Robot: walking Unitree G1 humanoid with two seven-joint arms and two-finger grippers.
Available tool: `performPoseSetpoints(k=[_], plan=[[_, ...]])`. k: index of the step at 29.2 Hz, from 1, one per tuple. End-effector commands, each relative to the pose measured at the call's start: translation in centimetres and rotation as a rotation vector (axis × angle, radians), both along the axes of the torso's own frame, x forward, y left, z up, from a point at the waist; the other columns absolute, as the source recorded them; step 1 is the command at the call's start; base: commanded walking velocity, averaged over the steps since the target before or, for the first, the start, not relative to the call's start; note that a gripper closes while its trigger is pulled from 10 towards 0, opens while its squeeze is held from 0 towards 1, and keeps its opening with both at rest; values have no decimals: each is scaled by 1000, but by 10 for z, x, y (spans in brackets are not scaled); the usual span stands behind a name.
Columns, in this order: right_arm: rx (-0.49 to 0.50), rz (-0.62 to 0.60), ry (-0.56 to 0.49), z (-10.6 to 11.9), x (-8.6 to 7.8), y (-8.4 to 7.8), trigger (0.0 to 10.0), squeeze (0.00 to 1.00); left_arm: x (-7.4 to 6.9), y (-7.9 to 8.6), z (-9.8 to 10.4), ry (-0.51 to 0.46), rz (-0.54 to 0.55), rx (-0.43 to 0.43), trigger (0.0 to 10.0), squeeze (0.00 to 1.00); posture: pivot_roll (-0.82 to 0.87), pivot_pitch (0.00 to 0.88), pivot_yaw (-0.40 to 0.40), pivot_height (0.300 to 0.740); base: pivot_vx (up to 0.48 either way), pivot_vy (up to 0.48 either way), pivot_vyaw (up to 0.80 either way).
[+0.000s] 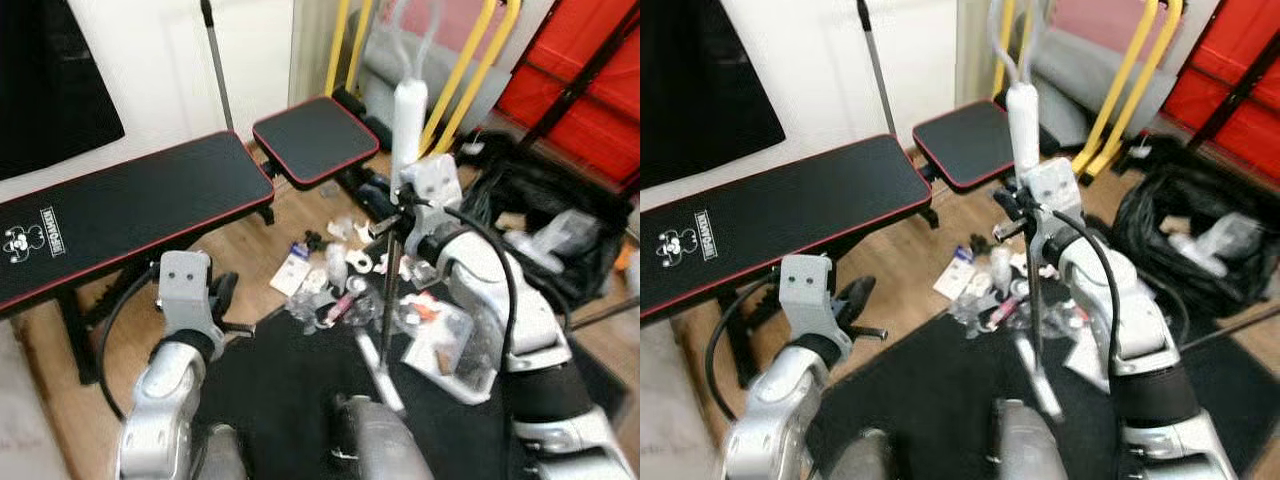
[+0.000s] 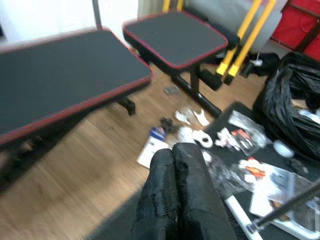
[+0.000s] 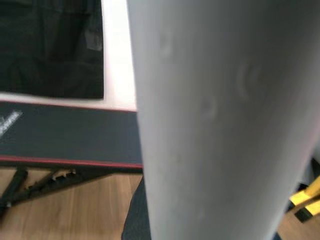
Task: Sweep floor
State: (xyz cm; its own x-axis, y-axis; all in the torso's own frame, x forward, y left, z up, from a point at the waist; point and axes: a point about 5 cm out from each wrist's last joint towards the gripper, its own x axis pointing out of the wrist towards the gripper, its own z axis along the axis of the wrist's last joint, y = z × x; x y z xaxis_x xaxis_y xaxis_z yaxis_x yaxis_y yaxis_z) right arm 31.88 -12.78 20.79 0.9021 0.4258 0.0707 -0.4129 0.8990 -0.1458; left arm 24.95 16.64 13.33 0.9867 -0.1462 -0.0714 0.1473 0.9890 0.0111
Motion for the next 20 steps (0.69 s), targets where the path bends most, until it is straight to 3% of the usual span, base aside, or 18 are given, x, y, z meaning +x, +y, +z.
performPoseSetpoints(k=[1,20], plan=[[-8,-39,-12,2,2,-7,10000,0,0,0,-3,6,56,-5,10000,0,-49,115,-160,740,480,0,0],[26,-53,-21,4,4,-5,10000,0,6,-3,-3,-15,33,-3,10000,0,-50,104,-150,740,467,0,0]])
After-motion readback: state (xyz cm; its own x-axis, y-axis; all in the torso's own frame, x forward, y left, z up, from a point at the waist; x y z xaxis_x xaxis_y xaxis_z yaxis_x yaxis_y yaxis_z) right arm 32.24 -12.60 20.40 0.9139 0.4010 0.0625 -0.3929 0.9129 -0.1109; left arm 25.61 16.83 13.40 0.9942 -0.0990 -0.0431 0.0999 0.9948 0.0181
